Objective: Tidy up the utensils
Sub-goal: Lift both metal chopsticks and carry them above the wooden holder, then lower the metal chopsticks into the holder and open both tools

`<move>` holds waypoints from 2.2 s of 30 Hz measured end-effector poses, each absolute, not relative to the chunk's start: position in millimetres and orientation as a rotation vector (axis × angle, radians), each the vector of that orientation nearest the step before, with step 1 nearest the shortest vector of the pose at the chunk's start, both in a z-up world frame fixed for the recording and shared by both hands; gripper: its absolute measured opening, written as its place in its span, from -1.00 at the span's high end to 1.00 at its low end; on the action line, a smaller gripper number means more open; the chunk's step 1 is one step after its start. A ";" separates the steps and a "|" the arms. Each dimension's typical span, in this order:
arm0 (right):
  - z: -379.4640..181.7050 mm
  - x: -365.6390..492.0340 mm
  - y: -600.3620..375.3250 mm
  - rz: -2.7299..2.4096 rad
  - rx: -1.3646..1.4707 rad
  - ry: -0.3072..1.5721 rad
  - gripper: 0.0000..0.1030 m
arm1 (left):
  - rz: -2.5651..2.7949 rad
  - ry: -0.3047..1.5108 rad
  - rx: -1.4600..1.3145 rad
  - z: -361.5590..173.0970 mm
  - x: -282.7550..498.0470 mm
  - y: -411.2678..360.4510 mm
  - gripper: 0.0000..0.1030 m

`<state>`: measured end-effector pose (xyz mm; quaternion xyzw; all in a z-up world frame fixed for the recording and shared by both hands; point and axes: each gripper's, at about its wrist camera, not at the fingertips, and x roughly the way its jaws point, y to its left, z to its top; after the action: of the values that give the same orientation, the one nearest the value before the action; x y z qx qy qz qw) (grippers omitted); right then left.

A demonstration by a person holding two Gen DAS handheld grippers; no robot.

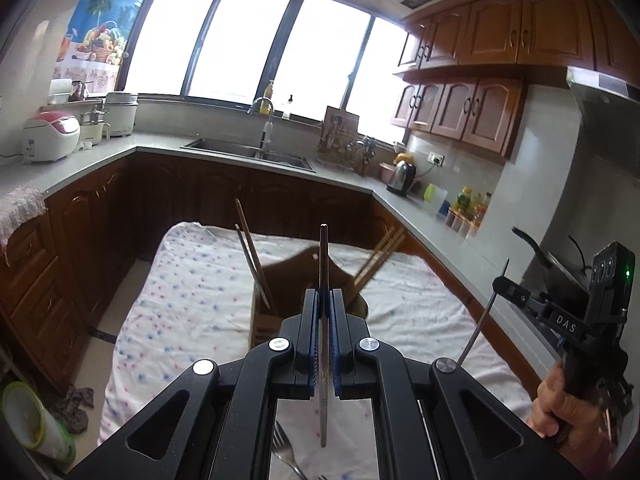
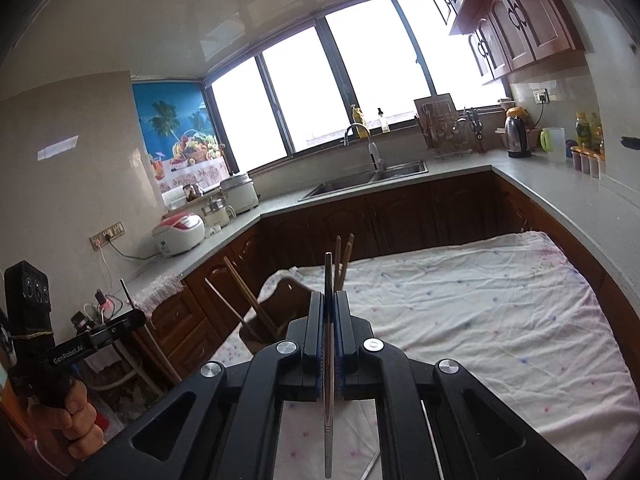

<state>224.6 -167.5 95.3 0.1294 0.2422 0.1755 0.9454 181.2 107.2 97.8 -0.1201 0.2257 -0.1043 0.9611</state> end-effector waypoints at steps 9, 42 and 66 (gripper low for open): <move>114.0 260.5 -151.7 0.352 0.284 0.415 0.91 | -0.181 0.395 -0.238 112.2 212.0 117.4 0.94; 37.6 320.1 -103.5 0.303 0.254 0.363 0.91 | -0.067 0.430 -0.283 24.2 326.0 106.3 0.94; 23.6 329.6 -115.3 0.285 0.277 0.449 0.90 | -0.056 0.476 -0.255 11.4 330.6 108.5 0.93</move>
<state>329.6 -115.3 23.6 0.1364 0.2211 0.1406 0.9554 330.6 108.5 11.4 -0.1261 0.2350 -0.0279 0.9634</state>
